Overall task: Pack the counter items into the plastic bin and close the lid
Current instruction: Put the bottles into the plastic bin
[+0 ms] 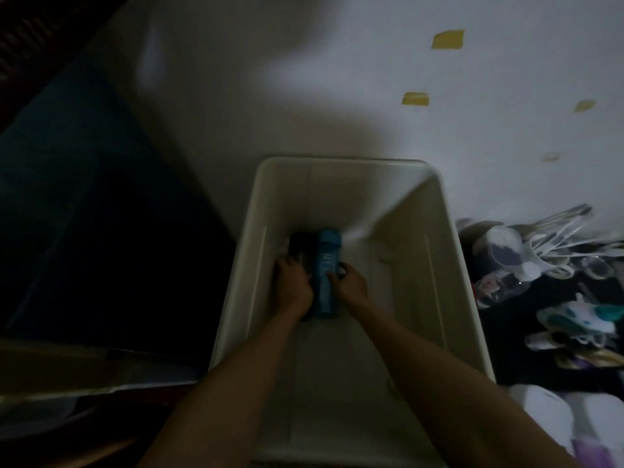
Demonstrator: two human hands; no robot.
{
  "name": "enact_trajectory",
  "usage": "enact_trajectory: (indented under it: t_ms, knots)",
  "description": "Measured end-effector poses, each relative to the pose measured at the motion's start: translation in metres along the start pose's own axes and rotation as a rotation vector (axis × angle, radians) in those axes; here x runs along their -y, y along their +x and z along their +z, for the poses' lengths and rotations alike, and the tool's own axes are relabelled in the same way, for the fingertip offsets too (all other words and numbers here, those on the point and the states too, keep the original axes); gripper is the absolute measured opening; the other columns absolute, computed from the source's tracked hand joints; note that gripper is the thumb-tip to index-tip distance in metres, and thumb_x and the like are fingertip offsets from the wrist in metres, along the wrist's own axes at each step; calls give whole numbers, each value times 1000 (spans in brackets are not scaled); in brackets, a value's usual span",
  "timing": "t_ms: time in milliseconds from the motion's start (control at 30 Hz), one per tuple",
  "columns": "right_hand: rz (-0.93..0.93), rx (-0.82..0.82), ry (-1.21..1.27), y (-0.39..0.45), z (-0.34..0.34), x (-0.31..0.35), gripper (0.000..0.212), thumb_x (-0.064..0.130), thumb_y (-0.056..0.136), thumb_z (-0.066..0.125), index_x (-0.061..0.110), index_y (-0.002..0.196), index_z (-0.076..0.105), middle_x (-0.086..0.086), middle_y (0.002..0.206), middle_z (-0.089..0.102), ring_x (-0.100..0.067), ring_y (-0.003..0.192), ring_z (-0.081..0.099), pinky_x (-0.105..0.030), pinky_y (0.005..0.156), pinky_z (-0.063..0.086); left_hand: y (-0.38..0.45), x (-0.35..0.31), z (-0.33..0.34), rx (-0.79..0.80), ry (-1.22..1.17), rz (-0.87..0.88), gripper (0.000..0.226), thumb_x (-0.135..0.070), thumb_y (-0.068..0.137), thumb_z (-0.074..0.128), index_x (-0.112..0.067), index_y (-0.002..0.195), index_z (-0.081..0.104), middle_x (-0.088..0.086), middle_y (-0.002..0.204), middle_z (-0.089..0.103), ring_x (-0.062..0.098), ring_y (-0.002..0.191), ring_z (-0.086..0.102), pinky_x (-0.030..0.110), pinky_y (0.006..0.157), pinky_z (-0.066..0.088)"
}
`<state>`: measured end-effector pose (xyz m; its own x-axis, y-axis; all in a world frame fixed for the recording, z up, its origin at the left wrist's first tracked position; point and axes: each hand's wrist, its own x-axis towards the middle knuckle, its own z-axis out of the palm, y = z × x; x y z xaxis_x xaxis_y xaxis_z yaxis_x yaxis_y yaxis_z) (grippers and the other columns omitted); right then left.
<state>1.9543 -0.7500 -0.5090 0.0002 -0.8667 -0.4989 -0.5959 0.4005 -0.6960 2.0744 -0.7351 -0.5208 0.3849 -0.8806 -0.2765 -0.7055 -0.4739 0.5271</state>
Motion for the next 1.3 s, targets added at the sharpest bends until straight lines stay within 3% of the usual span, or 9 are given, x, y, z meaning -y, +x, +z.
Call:
enact_trajectory:
  t_ms: [200, 300, 433, 533, 733, 933, 1033, 1133, 1300]
  knots:
    - [-88, -30, -12, 1, 2, 0, 58, 34, 98, 55, 14, 148, 32, -16, 136, 57, -33, 115, 61, -36, 88, 51, 7, -1, 5, -29, 334, 60, 56, -19, 101, 46, -6, 150, 22, 20, 133, 53, 30, 109, 60, 39, 79, 57]
    - [-134, -20, -15, -2, 2, -4, 57, 33, 100, 52, 14, 149, 30, -16, 134, 58, -32, 112, 62, -27, 79, 46, 9, 0, 6, 6, 399, 92, 65, -18, 101, 47, -12, 154, 11, 23, 143, 39, 34, 122, 49, 41, 86, 55]
    - [-172, -2, -26, -2, 4, -5, 69, 34, 98, 56, 18, 153, 19, -17, 133, 58, -34, 109, 63, -28, 79, 46, 4, 9, 10, 81, 261, 184, 67, -33, 101, 42, -31, 154, 1, 22, 150, 28, 39, 124, 45, 51, 93, 50]
    - [-176, 45, -3, -8, 4, -4, 78, 31, 96, 61, 17, 154, 12, -18, 139, 53, -35, 116, 59, -29, 84, 46, 3, 15, 13, 122, 217, 168, 68, -37, 102, 38, -33, 154, -5, 21, 155, 24, 38, 128, 43, 52, 99, 46]
    - [-172, 81, -86, -7, -5, -5, 91, 37, 91, 65, 19, 156, 4, -16, 142, 51, -36, 118, 58, -41, 93, 50, 8, 12, 8, 160, 154, 143, 75, -32, 101, 42, -27, 155, -10, 24, 144, 40, 38, 107, 58, 44, 80, 55]
    - [-176, 132, -42, 25, -2, -20, 105, 65, 72, 53, 31, 156, -1, -13, 149, 44, -38, 125, 50, -53, 102, 45, 8, 7, 2, 162, 91, 150, 70, -33, 103, 38, -30, 155, -9, 19, 154, 28, 34, 119, 52, 44, 92, 53]
    - [-189, 116, -55, 8, -8, -4, 99, 56, 81, 59, 27, 157, 2, -14, 148, 45, -38, 125, 51, -50, 103, 45, 10, 9, 3, 135, 77, 201, 69, -34, 102, 40, -29, 156, -3, 18, 151, 33, 31, 116, 54, 40, 90, 53]
    - [-187, 103, -75, -2, -16, 5, 85, 37, 92, 64, 17, 155, 10, -16, 144, 49, -35, 122, 55, -38, 95, 48, 7, 7, -4, 116, 11, 233, 62, -52, 94, 30, -36, 153, 17, 14, 148, 41, 28, 117, 55, 45, 97, 51]
    - [-101, 55, -249, -29, -58, 34, 86, 38, 91, 65, 10, 154, 15, -17, 150, 40, -33, 128, 49, -41, 99, 47, -2, -17, -35, 108, 17, 148, 66, -34, 97, 47, -19, 154, 17, 17, 153, 32, 33, 131, 43, 48, 108, 41]
